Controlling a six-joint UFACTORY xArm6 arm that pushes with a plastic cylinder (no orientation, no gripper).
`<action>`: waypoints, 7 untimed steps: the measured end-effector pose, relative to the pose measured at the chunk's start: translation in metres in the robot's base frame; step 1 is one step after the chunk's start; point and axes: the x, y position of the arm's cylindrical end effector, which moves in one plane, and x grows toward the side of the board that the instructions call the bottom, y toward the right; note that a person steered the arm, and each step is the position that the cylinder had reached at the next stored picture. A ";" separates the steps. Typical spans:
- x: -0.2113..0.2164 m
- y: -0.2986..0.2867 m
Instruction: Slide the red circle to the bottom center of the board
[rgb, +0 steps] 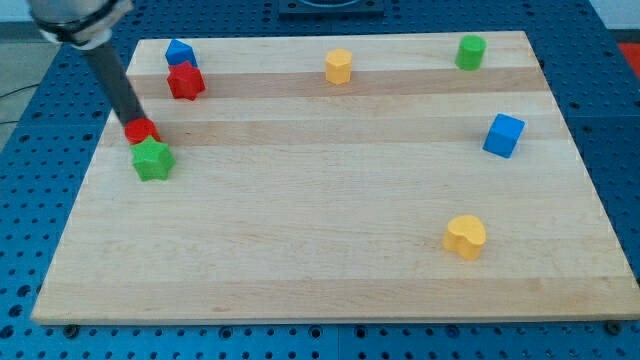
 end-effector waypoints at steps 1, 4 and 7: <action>0.006 0.034; 0.025 0.003; 0.074 0.135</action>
